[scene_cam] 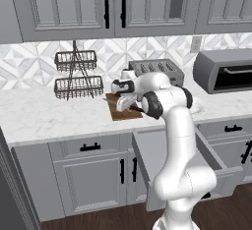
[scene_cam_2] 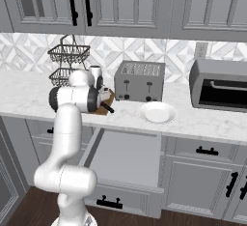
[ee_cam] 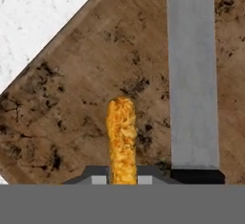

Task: Pick up the knife from the drawer and place it on the cutting board. Then place the meat from the plate to the cutting board.

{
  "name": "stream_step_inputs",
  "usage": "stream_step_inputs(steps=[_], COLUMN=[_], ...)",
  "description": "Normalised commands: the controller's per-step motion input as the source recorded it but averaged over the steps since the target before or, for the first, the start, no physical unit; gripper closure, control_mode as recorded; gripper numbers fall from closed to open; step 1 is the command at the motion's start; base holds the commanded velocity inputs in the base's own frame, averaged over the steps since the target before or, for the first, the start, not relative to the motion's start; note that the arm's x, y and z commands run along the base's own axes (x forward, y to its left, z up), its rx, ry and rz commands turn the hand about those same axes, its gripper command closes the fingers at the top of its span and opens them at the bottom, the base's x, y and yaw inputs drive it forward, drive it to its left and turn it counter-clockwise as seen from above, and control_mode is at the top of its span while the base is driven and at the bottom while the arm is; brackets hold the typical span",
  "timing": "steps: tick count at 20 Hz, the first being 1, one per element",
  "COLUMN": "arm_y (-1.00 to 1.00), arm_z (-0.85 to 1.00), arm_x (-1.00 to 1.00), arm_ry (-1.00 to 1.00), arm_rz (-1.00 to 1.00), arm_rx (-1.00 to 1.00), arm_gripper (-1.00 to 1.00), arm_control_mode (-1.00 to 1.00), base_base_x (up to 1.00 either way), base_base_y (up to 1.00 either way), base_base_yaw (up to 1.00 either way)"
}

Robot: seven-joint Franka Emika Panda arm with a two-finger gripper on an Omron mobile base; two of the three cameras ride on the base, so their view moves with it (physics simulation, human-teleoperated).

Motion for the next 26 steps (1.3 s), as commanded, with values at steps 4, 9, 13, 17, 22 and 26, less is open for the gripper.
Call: stream_step_inputs(steps=[4,9,13,17,22,26], arm_y=[0.03,0.0,-0.03,0.0,-0.01,-0.12], arm_z=[-0.17,0.17,0.68,0.74,0.67,0.48], arm_x=[0.0,-0.32,-0.7,-0.74,-0.75,-0.82], arm_ry=[0.0,-0.06,-0.08,-0.03,-0.02,-0.04], arm_rz=[0.0,0.0,0.0,0.0,0.0,0.0], arm_rx=[0.0,0.0,0.0,0.0,0.0,0.0], arm_gripper=[-1.0,-1.0,-1.0,-1.0,-1.0,-1.0], arm_control_mode=[-1.0,-1.0,-1.0,-1.0,-1.0,-1.0], base_base_x=[0.0,0.0,0.0,0.0,0.0,0.0], base_base_y=[0.0,0.0,0.0,0.0,0.0,0.0], base_base_yaw=[0.0,0.0,0.0,0.0,0.0,0.0])
